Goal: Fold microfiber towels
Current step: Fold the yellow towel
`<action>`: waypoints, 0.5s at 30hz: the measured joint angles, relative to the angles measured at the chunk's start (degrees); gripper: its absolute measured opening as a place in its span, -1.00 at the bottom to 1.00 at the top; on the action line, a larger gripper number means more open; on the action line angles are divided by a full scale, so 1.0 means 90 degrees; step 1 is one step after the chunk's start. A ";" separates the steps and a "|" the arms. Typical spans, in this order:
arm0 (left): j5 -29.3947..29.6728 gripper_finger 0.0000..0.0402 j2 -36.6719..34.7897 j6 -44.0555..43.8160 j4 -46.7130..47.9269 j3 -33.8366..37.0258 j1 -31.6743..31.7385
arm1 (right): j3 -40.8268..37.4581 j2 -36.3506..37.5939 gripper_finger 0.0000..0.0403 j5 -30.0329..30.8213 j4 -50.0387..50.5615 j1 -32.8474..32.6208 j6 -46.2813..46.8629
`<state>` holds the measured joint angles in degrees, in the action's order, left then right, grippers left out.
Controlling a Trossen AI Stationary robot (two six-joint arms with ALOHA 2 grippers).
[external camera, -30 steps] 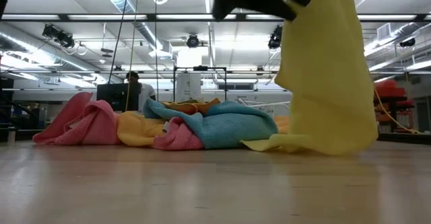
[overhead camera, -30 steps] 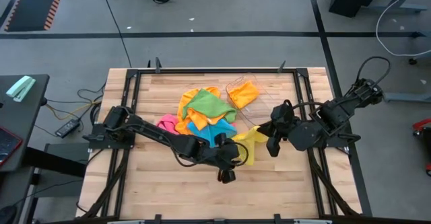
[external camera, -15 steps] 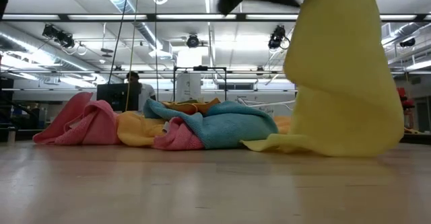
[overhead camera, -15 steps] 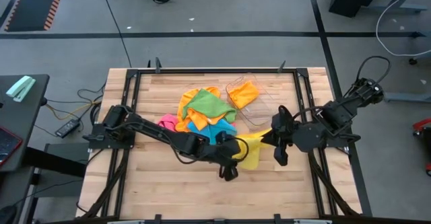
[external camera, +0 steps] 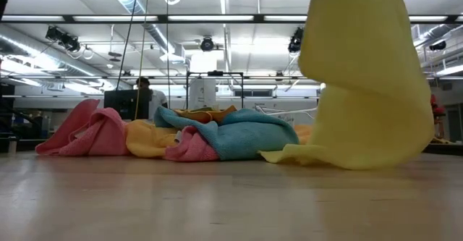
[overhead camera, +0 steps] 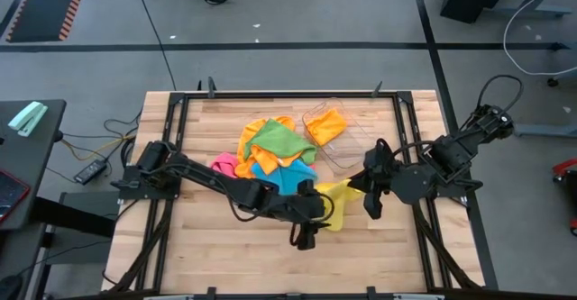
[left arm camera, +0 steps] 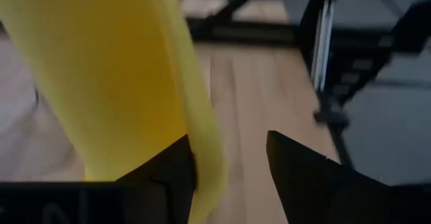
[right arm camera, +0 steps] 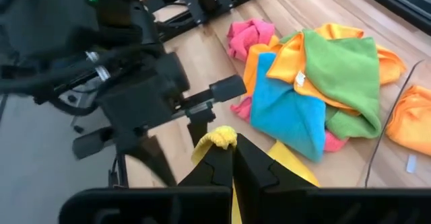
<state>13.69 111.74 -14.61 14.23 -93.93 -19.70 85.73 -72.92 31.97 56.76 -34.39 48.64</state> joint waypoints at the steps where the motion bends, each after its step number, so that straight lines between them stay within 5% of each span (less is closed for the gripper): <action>1: -0.0001 -0.15 0.0000 -0.0048 0.0241 0.0000 -0.0021 | 0.0000 0.0023 -0.97 -0.0049 0.0003 0.0000 -0.0074; 15: 0.0005 -0.45 0.0209 -0.0470 0.1066 0.0006 -0.0011 | 0.0007 0.0468 -0.97 -0.0202 -0.0019 0.0015 -0.0478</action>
<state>13.74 113.62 -18.84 23.83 -93.88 -19.79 85.80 -68.72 30.15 56.59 -34.26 44.34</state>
